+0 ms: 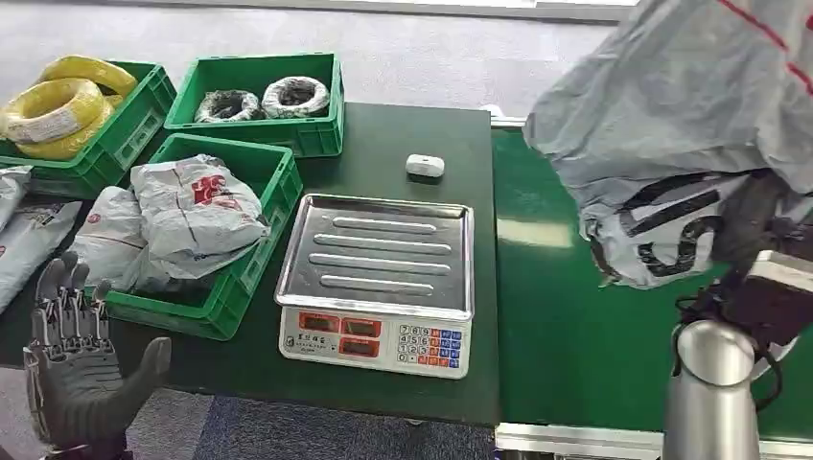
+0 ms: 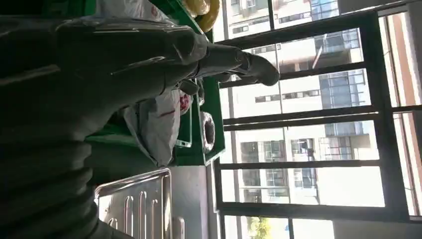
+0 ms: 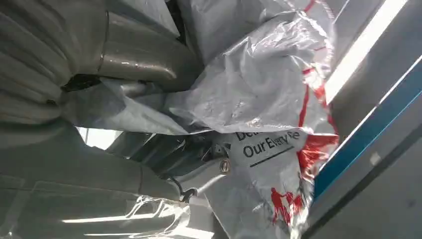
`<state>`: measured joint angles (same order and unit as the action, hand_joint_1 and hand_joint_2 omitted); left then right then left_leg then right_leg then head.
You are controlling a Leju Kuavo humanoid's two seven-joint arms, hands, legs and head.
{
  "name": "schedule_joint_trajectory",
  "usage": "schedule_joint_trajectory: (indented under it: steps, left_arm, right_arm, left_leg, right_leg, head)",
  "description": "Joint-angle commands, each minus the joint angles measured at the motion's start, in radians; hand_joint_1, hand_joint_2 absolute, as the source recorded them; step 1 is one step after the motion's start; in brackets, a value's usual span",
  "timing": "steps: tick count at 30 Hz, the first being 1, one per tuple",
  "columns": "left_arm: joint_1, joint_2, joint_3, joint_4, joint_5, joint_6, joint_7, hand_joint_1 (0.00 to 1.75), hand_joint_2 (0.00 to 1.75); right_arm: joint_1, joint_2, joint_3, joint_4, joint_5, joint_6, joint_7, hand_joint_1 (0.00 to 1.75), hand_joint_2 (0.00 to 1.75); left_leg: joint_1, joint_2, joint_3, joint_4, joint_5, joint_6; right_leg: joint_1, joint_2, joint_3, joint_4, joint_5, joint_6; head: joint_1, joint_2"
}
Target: Moved the parcel from conveyor to table for the left to box.
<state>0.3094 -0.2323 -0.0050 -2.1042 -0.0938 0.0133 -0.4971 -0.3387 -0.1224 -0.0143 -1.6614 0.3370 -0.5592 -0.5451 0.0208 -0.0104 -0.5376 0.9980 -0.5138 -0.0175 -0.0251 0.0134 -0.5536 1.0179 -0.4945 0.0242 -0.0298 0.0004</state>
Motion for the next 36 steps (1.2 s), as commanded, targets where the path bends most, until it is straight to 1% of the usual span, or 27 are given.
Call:
schedule_joint_trajectory:
  steps: [1,2,3,4,6,7,8,12,13,15,16,17,20,21,22,23,25,26,28,30,31,32,33,34,36]
  left_arm:
    - [-0.034,0.077,-0.014,0.1,0.003,-0.011,-0.014,0.0,1.75]
    - [-0.037,0.078,-0.015,0.103,0.003,-0.011,-0.015,0.0,1.75]
    - [-0.043,0.084,-0.022,0.105,0.004,-0.01,-0.015,0.0,1.75]
    - [-0.052,0.09,-0.027,0.109,0.004,-0.009,-0.015,0.0,1.75]
    - [-0.069,0.089,-0.031,0.116,0.005,-0.007,-0.012,0.0,1.75]
    - [-0.077,0.089,-0.034,0.119,0.005,-0.007,-0.006,0.0,1.75]
    - [-0.084,0.089,-0.037,0.124,0.004,-0.009,-0.001,0.0,1.75]
    - [-0.086,0.088,-0.037,0.126,0.004,-0.009,-0.001,0.0,1.75]
    - [-0.085,0.086,-0.037,0.124,0.002,-0.01,0.003,0.0,1.75]
    - [-0.087,0.079,-0.036,0.115,-0.005,-0.019,0.015,0.0,1.75]
    - [-0.09,0.072,-0.035,0.111,-0.011,-0.027,0.024,0.0,1.75]
    - [-0.093,0.067,-0.033,0.108,-0.014,-0.033,0.03,0.0,1.75]
    - [-0.096,0.052,-0.026,0.104,-0.024,-0.047,0.04,0.0,1.75]
    - [-0.101,0.058,-0.03,0.111,-0.026,-0.05,0.04,0.0,1.75]
    - [-0.106,0.068,-0.035,0.121,-0.026,-0.049,0.04,0.0,1.75]
    - [-0.106,0.075,-0.038,0.126,-0.028,-0.045,0.038,0.0,1.75]
    - [-0.098,0.084,-0.049,0.117,-0.057,-0.028,0.052,0.0,1.75]
    - [-0.1,0.09,-0.057,0.112,-0.074,-0.026,0.058,0.0,1.75]
    - [-0.141,0.106,-0.093,0.096,-0.145,-0.034,0.098,0.0,1.75]
    - [-0.151,0.102,-0.097,0.092,-0.151,-0.033,0.112,0.0,1.75]
    - [-0.168,0.114,-0.111,0.09,-0.166,-0.04,0.116,0.0,1.75]
    - [-0.205,0.134,-0.143,0.098,-0.227,-0.054,0.149,0.0,1.75]
    - [-0.237,0.138,-0.165,0.106,-0.254,-0.06,0.169,0.0,1.75]
    - [-0.295,0.152,-0.208,0.135,-0.319,-0.067,0.208,0.0,1.75]
    - [-0.384,0.161,-0.263,0.222,-0.38,-0.068,0.274,0.0,1.75]
  right_arm:
    - [-0.03,0.045,0.353,0.132,-0.203,0.514,0.337,1.75,1.75]
    - [-0.032,0.044,0.347,0.141,-0.205,0.52,0.329,1.75,1.75]
    - [-0.037,0.048,0.331,0.176,-0.205,0.581,0.414,1.75,1.75]
    - [-0.043,0.062,0.305,0.216,-0.236,0.641,0.436,1.75,1.75]
    - [-0.062,0.057,0.3,0.292,-0.239,0.701,0.445,1.75,1.75]
    - [-0.071,0.065,0.281,0.341,-0.272,0.756,0.451,1.75,1.75]
    - [-0.081,0.062,0.278,0.376,-0.277,0.78,0.461,1.75,1.75]
    - [-0.085,0.064,0.27,0.393,-0.291,0.794,0.461,1.75,1.75]
    - [-0.092,0.065,0.263,0.414,-0.297,0.806,0.477,1.75,1.75]
    - [-0.118,0.058,0.258,0.483,-0.297,0.823,0.502,1.75,1.75]
    - [-0.14,0.053,0.256,0.537,-0.295,0.832,0.502,1.75,1.75]
    - [-0.155,0.05,0.253,0.576,-0.293,0.842,0.484,1.75,1.75]
    - [-0.211,0.048,0.251,0.708,-0.221,0.811,0.463,1.75,1.75]
    - [-0.229,0.047,0.243,0.759,-0.23,0.848,0.446,1.75,1.75]
    - [-0.247,0.043,0.245,0.808,-0.21,0.857,0.425,0.07,1.75]
    - [-0.263,0.048,0.24,0.85,-0.178,0.83,0.399,0.0,1.75]
    - [-0.289,0.065,0.229,0.892,-0.104,0.77,0.383,0.0,1.75]
    - [-0.293,0.069,0.222,0.896,-0.097,0.764,0.379,0.0,1.75]
    - [-0.3,0.075,0.2,0.897,-0.104,0.763,0.352,0.0,1.75]
    - [-0.302,0.075,0.198,0.897,-0.102,0.763,0.35,0.0,1.75]
    - [-0.3,0.079,0.191,0.892,-0.097,0.753,0.339,0.0,1.75]
    - [-0.302,0.09,0.171,0.891,-0.106,0.752,0.315,0.0,1.75]
    - [-0.307,0.097,0.166,0.89,-0.103,0.75,0.299,0.0,1.75]
    - [-0.315,0.12,0.141,0.894,-0.136,0.767,0.26,0.0,1.75]
    - [-0.321,0.148,0.133,0.891,-0.157,0.781,0.216,0.0,1.75]
  left_leg:
    - [0.0,0.002,0.003,-0.002,0.0,0.001]
    - [0.0,0.003,0.003,-0.004,0.002,0.001]
    - [-0.001,0.002,0.002,-0.003,0.001,0.001]
    - [-0.001,0.002,0.001,-0.004,0.003,0.002]
    - [-0.001,-0.002,0.0,-0.002,0.002,0.001]
    - [-0.001,-0.002,0.0,-0.003,0.003,0.002]
    - [-0.001,0.0,0.001,-0.003,0.002,0.002]
    - [-0.001,0.0,-0.001,-0.002,0.002,0.001]
    - [-0.001,-0.001,-0.001,-0.001,0.002,0.001]
    - [-0.001,0.0,0.0,-0.004,0.004,0.002]
    - [-0.001,0.0,-0.001,-0.001,0.001,0.001]
    - [-0.001,0.001,0.0,-0.002,0.002,0.002]
    - [-0.001,0.001,-0.001,-0.002,0.003,0.002]
    - [-0.001,0.0,-0.001,-0.001,0.002,0.002]
    - [-0.001,0.0,-0.001,-0.001,0.002,0.002]
    - [-0.001,0.001,-0.001,-0.002,0.003,0.002]
    - [-0.001,0.0,0.0,-0.001,0.002,0.001]
    - [-0.001,0.002,0.0,-0.002,0.003,0.002]
    - [-0.002,0.001,-0.001,-0.003,0.003,0.002]
    - [-0.001,-0.001,-0.003,-0.001,0.003,0.002]
    - [-0.001,-0.002,-0.002,0.0,0.002,0.001]
    - [-0.001,-0.001,-0.002,-0.001,0.003,0.002]
    - [-0.001,-0.002,-0.003,0.0,0.002,0.001]
    - [-0.001,-0.001,-0.003,-0.001,0.003,0.002]
    - [-0.001,-0.003,-0.004,0.001,0.003,0.001]
  right_leg:
    - [0.0,0.002,0.002,-0.001,0.001,-0.001]
    - [0.0,0.001,0.001,-0.003,0.003,-0.002]
    - [0.0,0.001,0.0,-0.002,0.001,-0.002]
    - [0.0,0.0,0.0,-0.003,0.003,-0.002]
    - [-0.001,-0.004,0.0,-0.002,0.001,-0.002]
    - [0.0,-0.005,0.0,-0.003,0.002,-0.002]
    - [0.0,-0.002,0.001,-0.003,0.002,-0.002]
    - [-0.001,-0.003,-0.001,-0.001,0.001,-0.002]
    - [-0.001,-0.003,-0.001,-0.001,0.001,-0.001]
    - [-0.001,-0.003,-0.001,-0.003,0.003,-0.003]
    - [0.0,-0.002,-0.001,-0.001,0.001,-0.001]
    - [0.0,-0.001,-0.001,-0.002,0.002,-0.002]
    - [-0.001,-0.002,-0.001,-0.002,0.003,-0.002]
    - [-0.001,-0.002,-0.001,-0.001,0.002,-0.001]
    - [0.0,-0.002,-0.001,-0.001,0.001,-0.001]
    - [0.0,-0.002,-0.001,-0.002,0.003,-0.002]
    - [-0.001,-0.002,-0.001,-0.001,0.001,-0.001]
    - [-0.001,-0.001,-0.001,-0.002,0.003,-0.002]
    - [-0.001,-0.002,-0.002,-0.002,0.003,-0.002]
    - [0.0,-0.004,-0.003,-0.001,0.002,-0.003]
    - [-0.001,-0.004,-0.002,0.0,0.001,-0.001]
    - [-0.001,-0.004,-0.003,-0.001,0.002,-0.002]
    - [0.0,-0.004,-0.003,0.0,0.002,-0.002]
    - [0.0,-0.004,-0.003,-0.001,0.002,-0.002]
    - [-0.001,-0.006,-0.004,0.001,0.002,-0.001]
  head:
    - [0.0,0.0]
    - [0.0,0.0]
    - [0.0,0.0]
    - [0.0,0.0]
    - [0.0,0.0]
    - [0.001,0.0]
    - [0.0,0.0]
    - [0.0,0.0]
    - [0.001,0.0]
    - [0.0,0.0]
    - [0.0,0.0]
    - [0.0,0.0]
    - [0.0,0.0]
    - [0.0,0.0]
    - [0.0,0.0]
    - [0.0,0.0]
    - [0.0,0.0]
    - [0.0,0.0]
    - [0.0,0.0]
    - [0.0,0.0]
    - [0.001,0.0]
    - [0.0,0.0]
    - [0.0,0.0]
    - [0.0,0.0]
    - [0.0,0.0]
